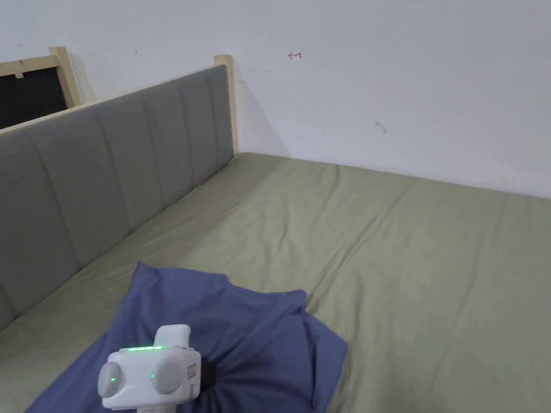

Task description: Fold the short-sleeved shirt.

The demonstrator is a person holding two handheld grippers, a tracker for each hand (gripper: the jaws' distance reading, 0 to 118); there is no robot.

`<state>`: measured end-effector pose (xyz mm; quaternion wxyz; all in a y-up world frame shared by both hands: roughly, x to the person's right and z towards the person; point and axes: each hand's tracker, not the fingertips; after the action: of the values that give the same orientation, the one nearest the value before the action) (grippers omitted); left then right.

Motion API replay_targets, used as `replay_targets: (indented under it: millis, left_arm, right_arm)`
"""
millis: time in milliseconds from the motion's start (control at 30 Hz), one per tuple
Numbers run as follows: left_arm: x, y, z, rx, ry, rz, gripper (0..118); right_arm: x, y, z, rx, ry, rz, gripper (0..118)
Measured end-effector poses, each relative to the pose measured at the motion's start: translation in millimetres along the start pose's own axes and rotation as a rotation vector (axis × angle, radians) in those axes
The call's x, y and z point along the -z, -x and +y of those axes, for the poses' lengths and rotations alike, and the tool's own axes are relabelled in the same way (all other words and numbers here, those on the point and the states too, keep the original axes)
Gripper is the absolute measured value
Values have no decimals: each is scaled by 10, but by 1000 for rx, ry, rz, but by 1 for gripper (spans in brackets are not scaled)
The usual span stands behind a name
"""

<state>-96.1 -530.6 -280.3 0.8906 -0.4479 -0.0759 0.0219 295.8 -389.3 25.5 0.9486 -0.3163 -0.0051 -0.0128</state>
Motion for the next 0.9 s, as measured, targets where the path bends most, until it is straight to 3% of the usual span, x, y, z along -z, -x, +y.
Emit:
replay_targets:
  millis: [33,133,233,433,633,900]
  left_arm:
    - [-85,103,15,-39,-7,-46,1]
    - [-477,341,72,-106,-52,-140,2]
    - [-1015,375,243,14,-200,-62,2]
    - [-1981,99,601,149,-380,-169,2]
    - [-3051,-826,948,269,-561,-378,2]
    - [-3659,-2257,1037,352,-585,-735,2]
  right_arm:
    - [-34,-5,1,0,-6,-5,0]
    - [-126,-51,13,13,-18,-2,0]
    - [-232,-66,27,22,-33,-5,0]
    - [-443,-110,46,29,-84,-16,0]
    - [-768,-184,64,74,-166,-27,0]
    - [-1310,-493,-61,127,-258,-129,0]
